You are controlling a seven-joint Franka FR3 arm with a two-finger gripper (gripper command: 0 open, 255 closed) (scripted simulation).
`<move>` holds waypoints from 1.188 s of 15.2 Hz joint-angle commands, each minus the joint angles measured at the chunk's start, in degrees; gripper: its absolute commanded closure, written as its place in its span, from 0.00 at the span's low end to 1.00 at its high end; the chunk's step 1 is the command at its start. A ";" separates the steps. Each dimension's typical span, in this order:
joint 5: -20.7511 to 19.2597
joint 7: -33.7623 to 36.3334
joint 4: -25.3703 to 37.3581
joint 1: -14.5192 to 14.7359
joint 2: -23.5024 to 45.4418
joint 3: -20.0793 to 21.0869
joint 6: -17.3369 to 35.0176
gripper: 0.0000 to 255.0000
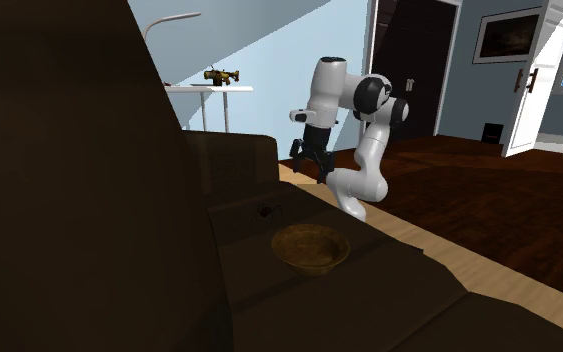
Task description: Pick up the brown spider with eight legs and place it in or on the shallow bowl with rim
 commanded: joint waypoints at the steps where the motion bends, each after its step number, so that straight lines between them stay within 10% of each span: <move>1: 0.00 0.00 0.00 0.00 0.00 0.00 0.00 0.00; 13: -4.88 -13.91 16.84 0.78 29.12 -3.12 7.37 0.00; 18: -5.16 -14.04 14.27 0.56 29.70 -3.46 10.48 0.00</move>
